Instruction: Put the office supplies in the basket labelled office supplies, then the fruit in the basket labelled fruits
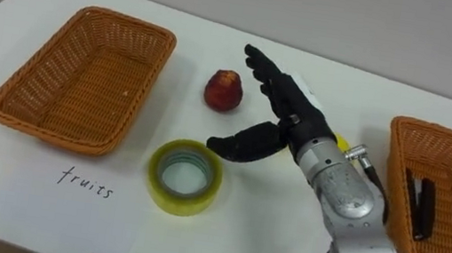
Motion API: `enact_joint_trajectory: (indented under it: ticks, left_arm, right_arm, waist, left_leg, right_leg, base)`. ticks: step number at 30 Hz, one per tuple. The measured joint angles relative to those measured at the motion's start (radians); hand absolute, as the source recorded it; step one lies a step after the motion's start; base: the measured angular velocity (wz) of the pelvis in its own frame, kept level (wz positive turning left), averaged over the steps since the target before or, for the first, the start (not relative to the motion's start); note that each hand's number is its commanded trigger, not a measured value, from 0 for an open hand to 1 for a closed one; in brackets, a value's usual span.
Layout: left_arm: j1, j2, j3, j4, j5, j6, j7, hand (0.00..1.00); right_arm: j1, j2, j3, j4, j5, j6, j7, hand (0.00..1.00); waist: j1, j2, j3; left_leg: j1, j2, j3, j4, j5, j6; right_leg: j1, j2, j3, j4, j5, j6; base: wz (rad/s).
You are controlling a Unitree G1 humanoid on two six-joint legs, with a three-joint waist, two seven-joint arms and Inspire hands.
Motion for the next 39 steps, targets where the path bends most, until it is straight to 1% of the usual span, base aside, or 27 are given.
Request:
enact_joint_trajectory:
  ticks: [1, 4, 8, 9, 12, 13, 16, 18, 21, 24, 26, 27, 28, 32, 36, 39]
  left_arm:
    - [-0.001, 0.0, 0.0, 0.0, 0.0, 0.0, 0.002, 0.0]
    - [-0.003, 0.0, 0.001, 0.0, 0.0, 0.007, 0.003, 0.0]
    - [-0.01, 0.0, 0.001, 0.0, 0.0, 0.019, 0.003, 0.0]
    - [-0.011, 0.0, 0.001, 0.0, 0.0, 0.021, 0.003, 0.0]
    - [-0.019, 0.0, 0.001, 0.0, -0.001, 0.024, 0.003, 0.0]
    - [-0.019, 0.0, 0.001, 0.0, -0.001, 0.024, 0.003, 0.0]
    - [-0.018, -0.001, 0.001, 0.001, -0.001, 0.027, 0.003, 0.0]
    - [-0.02, -0.001, 0.002, 0.001, -0.001, 0.027, 0.003, 0.0]
    - [-0.02, -0.003, 0.002, 0.001, -0.002, 0.028, 0.002, 0.0]
    - [-0.019, -0.003, 0.002, -0.006, -0.002, 0.029, 0.002, 0.0]
    - [-0.018, -0.003, 0.002, -0.022, -0.002, 0.035, 0.002, 0.0]
    - [-0.018, -0.003, 0.002, -0.023, -0.002, 0.036, 0.002, 0.0]
    - [-0.018, -0.003, 0.002, -0.027, -0.002, 0.038, 0.001, 0.0]
    - [-0.018, -0.003, 0.001, -0.039, 0.0, 0.044, 0.001, 0.0]
    - [-0.018, -0.003, 0.001, -0.049, -0.001, 0.043, 0.001, 0.0]
    - [-0.016, -0.003, 0.001, -0.06, -0.002, 0.043, 0.001, 0.0]
  right_arm:
    - [0.0, 0.0, 0.002, 0.0, -0.003, 0.001, 0.0, 0.0]
    - [0.0, 0.001, 0.009, 0.004, -0.006, 0.004, 0.0, 0.0]
    - [0.0, 0.001, 0.03, 0.01, -0.006, 0.027, 0.001, 0.0]
    - [0.0, 0.001, 0.034, 0.011, -0.006, 0.027, 0.001, 0.0]
    - [0.0, 0.002, 0.039, 0.038, -0.004, 0.028, 0.015, 0.0]
    - [0.0, 0.002, 0.039, 0.042, -0.004, 0.037, 0.021, 0.0]
    - [0.0, 0.003, 0.039, 0.042, -0.004, 0.039, 0.024, 0.0]
    - [0.0, 0.003, 0.039, 0.042, -0.007, 0.039, 0.025, 0.0]
    - [0.0, 0.003, 0.039, 0.043, -0.014, 0.042, 0.033, 0.0]
    - [0.0, 0.008, 0.048, 0.051, -0.058, 0.05, 0.042, 0.0]
    - [0.0, 0.022, 0.053, 0.051, -0.094, 0.067, 0.047, 0.0]
    - [0.0, 0.023, 0.055, 0.051, -0.101, 0.069, 0.05, 0.0]
    - [0.0, 0.026, 0.058, 0.051, -0.112, 0.069, 0.058, 0.0]
    - [0.0, 0.042, 0.074, 0.051, -0.146, 0.07, 0.065, 0.0]
    - [0.0, 0.045, 0.082, 0.066, -0.173, 0.07, 0.067, 0.0]
    - [0.0, 0.045, 0.083, 0.073, -0.186, 0.07, 0.067, 0.0]
  waist:
    - [0.0, 0.001, -0.0015]
    - [0.002, 0.003, -0.0026]
    - [0.015, 0.005, -0.0051]
    - [0.017, 0.006, -0.0054]
    - [0.024, 0.004, -0.008]
    - [0.026, 0.002, -0.0088]
    - [0.027, 0.001, -0.0098]
    - [0.025, 0.0, -0.0102]
    - [0.026, 0.0, -0.0097]
    - [0.026, -0.002, -0.0096]
    - [0.026, -0.005, -0.0076]
    - [0.026, -0.006, -0.0071]
    - [0.026, -0.008, -0.0063]
    - [0.026, -0.012, -0.007]
    - [0.029, -0.014, -0.0081]
    - [0.029, -0.016, -0.0069]
  left_leg:
    - [-0.005, 0.0, 0.0, 0.003, 0.0, 0.0]
    - [-0.008, 0.0, -0.001, 0.004, 0.0, 0.0]
    - [-0.008, 0.0, -0.002, 0.004, 0.0, 0.0]
    - [-0.008, 0.0, -0.002, 0.004, 0.0, 0.0]
    - [-0.008, 0.0, -0.002, 0.006, 0.0, 0.0]
    - [-0.008, 0.0, -0.002, 0.007, 0.0, 0.0]
    - [-0.009, 0.0, -0.004, 0.01, 0.0, 0.0]
    - [-0.009, 0.0, -0.009, 0.012, 0.0, 0.0]
    - [-0.01, 0.0, -0.009, 0.016, 0.0, 0.0]
    - [-0.012, 0.0, -0.009, 0.017, 0.0, 0.0]
    - [-0.012, 0.0, -0.009, 0.008, 0.0, 0.0]
    - [-0.012, 0.0, -0.009, 0.007, 0.0, 0.0]
    - [-0.012, 0.0, -0.009, 0.006, 0.0, 0.0]
    - [-0.012, 0.0, -0.013, 0.007, 0.0, 0.0]
    - [-0.011, 0.0, -0.013, 0.007, 0.0, 0.0]
    - [-0.012, 0.0, -0.013, 0.007, 0.0, 0.0]
  right_leg:
    - [-0.002, -0.001, -0.001, 0.0, 0.0, 0.0]
    - [-0.003, -0.001, -0.005, -0.001, 0.0, 0.0]
    - [-0.003, -0.001, -0.007, -0.001, 0.0, 0.0]
    - [-0.003, -0.001, -0.007, -0.001, 0.0, 0.0]
    - [-0.003, -0.002, -0.009, -0.001, 0.0, 0.0]
    - [-0.002, -0.002, -0.01, 0.0, 0.0, 0.0]
    - [0.0, -0.003, -0.013, 0.0, 0.0, 0.0]
    - [0.002, -0.004, -0.024, 0.001, 0.0, 0.0]
    - [0.003, -0.004, -0.024, 0.001, 0.0, 0.0]
    - [0.002, -0.004, -0.023, 0.001, 0.0, 0.0]
    - [0.001, -0.004, -0.023, 0.001, 0.0, 0.0]
    - [0.001, -0.004, -0.023, 0.002, 0.0, 0.0]
    - [0.001, -0.004, -0.024, 0.002, 0.0, 0.0]
    - [0.001, -0.003, -0.026, 0.001, 0.0, 0.0]
    - [0.0, -0.003, -0.025, 0.001, 0.0, 0.0]
    - [0.0, -0.003, -0.025, 0.0, 0.0, 0.0]
  base:
    - [0.04]
    - [0.03]
    - [0.0]
    - [0.0]
    - [0.0]
    - [0.0]
    - [0.02]
    - [0.07]
    - [0.0]
    - [0.0]
    - [0.0]
    - [0.0]
    - [0.0]
    - [0.02]
    - [0.0]
    - [0.0]
